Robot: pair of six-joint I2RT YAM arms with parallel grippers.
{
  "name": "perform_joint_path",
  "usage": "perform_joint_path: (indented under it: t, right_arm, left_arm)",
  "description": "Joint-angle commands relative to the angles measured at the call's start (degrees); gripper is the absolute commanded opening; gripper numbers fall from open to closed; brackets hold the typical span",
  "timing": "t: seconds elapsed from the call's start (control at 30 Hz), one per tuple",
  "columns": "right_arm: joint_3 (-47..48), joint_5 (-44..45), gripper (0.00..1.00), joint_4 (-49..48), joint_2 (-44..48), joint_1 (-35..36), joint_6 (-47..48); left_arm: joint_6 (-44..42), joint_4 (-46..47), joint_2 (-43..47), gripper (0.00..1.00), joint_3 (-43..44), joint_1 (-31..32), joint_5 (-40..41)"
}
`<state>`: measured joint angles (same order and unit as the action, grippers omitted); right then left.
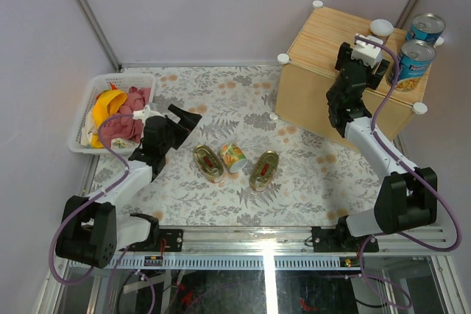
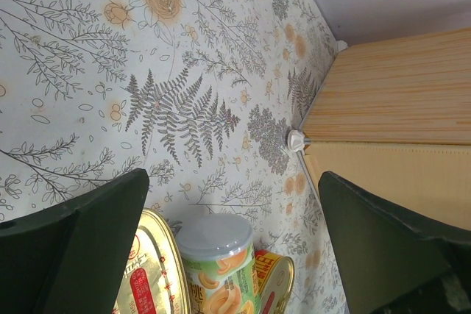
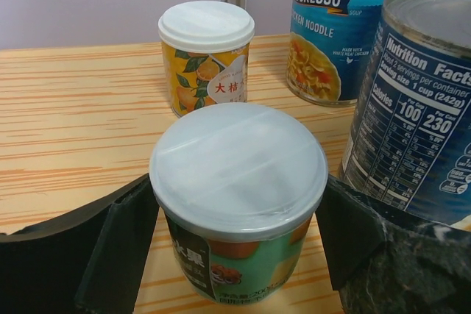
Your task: Place and organize the canned foods onto the counter
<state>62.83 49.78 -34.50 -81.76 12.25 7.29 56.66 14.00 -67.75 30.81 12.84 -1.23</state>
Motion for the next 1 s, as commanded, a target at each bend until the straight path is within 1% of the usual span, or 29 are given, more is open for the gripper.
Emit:
perform_joint_path:
  t: [0.0,0.23,0.3,0.43,0.5,0.97]
  right_arm:
    - [3.0,-1.3,0.89,0.4,0.8,-0.4,-2.2]
    - [2.9,-1.7,0.88,2.1,2.2,-0.3,-3.7]
    - [2.6,-1.8,0.8,2.1,2.6,-0.3,-3.8]
    - [3.0,-1.8,0.56,2.5,2.5,-0.3,-3.4]
    - [3.4,-1.6,0.52,2.7,2.0,-0.3,-3.1]
    - [6.6,-0.7,0.52,2.5,-1.7,-1.9,-1.6]
  left_arm:
    - [-0.2,3.6,1.2,1.0,-0.5,0.4,1.0]
    - [0.1,3.9,1.9,1.0,-1.1,0.5,1.1]
    - [0.2,3.9,2.0,1.0,-1.2,0.5,1.1]
    - [0.5,4.3,2.0,1.0,-1.6,0.6,1.2]
    - [0.6,4.3,2.0,1.0,-1.6,0.7,1.1]
    - [-0.1,3.3,2.4,1.0,-0.8,0.8,1.3]
